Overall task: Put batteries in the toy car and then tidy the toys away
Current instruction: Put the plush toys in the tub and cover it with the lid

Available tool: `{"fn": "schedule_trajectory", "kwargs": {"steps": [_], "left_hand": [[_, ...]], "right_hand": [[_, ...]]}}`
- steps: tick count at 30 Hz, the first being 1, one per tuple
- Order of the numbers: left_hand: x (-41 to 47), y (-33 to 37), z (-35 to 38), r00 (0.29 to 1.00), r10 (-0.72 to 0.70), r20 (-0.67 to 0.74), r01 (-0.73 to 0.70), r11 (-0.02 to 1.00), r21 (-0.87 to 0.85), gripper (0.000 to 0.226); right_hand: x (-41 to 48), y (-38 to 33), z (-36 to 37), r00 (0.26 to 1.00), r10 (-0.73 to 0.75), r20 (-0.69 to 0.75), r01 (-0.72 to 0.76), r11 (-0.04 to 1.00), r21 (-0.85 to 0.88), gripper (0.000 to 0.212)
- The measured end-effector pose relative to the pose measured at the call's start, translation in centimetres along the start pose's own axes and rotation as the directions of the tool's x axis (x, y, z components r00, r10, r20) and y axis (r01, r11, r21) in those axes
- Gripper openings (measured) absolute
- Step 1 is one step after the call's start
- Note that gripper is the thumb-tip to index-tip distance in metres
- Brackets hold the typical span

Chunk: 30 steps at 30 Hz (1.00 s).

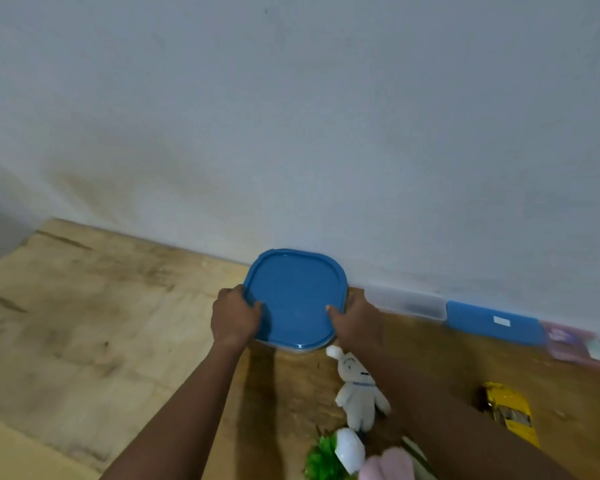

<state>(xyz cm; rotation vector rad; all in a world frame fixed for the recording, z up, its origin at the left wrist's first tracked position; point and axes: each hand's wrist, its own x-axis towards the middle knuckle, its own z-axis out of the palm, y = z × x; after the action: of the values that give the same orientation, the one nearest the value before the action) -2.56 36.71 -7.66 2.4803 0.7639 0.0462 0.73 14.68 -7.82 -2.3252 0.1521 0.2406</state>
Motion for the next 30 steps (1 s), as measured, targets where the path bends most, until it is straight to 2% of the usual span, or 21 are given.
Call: {"fn": "schedule_trajectory", "kwargs": {"steps": [5, 9, 11, 13, 15, 17, 23, 27, 30], "left_hand": [[3.3, -1.0, 0.4, 0.999, 0.012, 0.044, -0.013, 1.000, 0.023, 0.024], [4.7, -0.7, -0.4, 0.991, -0.078, 0.107, 0.085, 0.994, -0.062, 0.012], [5.4, -0.4, -1.1, 0.980, -0.122, 0.155, 0.135, 0.988, -0.076, 0.013], [6.2, -0.3, -1.5, 0.970, -0.153, 0.191, 0.175, 0.980, -0.100, 0.021], [6.7, -0.3, -1.8, 0.962, -0.168, 0.217, 0.199, 0.971, -0.135, 0.027], [6.8, -0.4, -1.8, 0.962, -0.162, 0.220, 0.204, 0.961, -0.188, 0.026], [4.2, -0.6, -2.8, 0.994, -0.098, 0.055, 0.112, 0.900, -0.420, 0.010], [0.8, -2.6, -3.0, 0.992, -0.065, -0.107, 0.013, 0.904, -0.427, 0.020], [-2.4, -5.4, -2.9, 0.979, -0.075, -0.191, -0.009, 0.913, -0.407, 0.029]], "right_hand": [[0.4, -0.1, 1.3, 0.994, 0.087, -0.063, -0.089, 0.996, -0.027, 0.026], [0.6, -0.5, 1.7, 0.981, 0.142, -0.132, -0.149, 0.988, -0.044, 0.011], [1.0, -0.6, 1.6, 0.977, 0.173, -0.124, -0.179, 0.983, -0.039, 0.015], [1.3, -0.8, 1.3, 0.974, 0.211, -0.081, -0.213, 0.977, -0.012, 0.006], [1.6, -0.7, 1.0, 0.969, 0.245, -0.035, -0.244, 0.970, 0.025, 0.020], [1.6, -0.9, 0.7, 0.966, 0.258, -0.018, -0.256, 0.965, 0.061, 0.025], [-0.9, -1.6, 0.7, 0.967, 0.230, -0.112, -0.212, 0.966, 0.150, 0.026], [-4.6, -1.7, 1.2, 0.981, 0.154, -0.117, -0.133, 0.976, 0.173, 0.027], [-8.1, -1.2, 1.7, 0.987, 0.102, -0.122, -0.075, 0.976, 0.203, 0.020]]}}
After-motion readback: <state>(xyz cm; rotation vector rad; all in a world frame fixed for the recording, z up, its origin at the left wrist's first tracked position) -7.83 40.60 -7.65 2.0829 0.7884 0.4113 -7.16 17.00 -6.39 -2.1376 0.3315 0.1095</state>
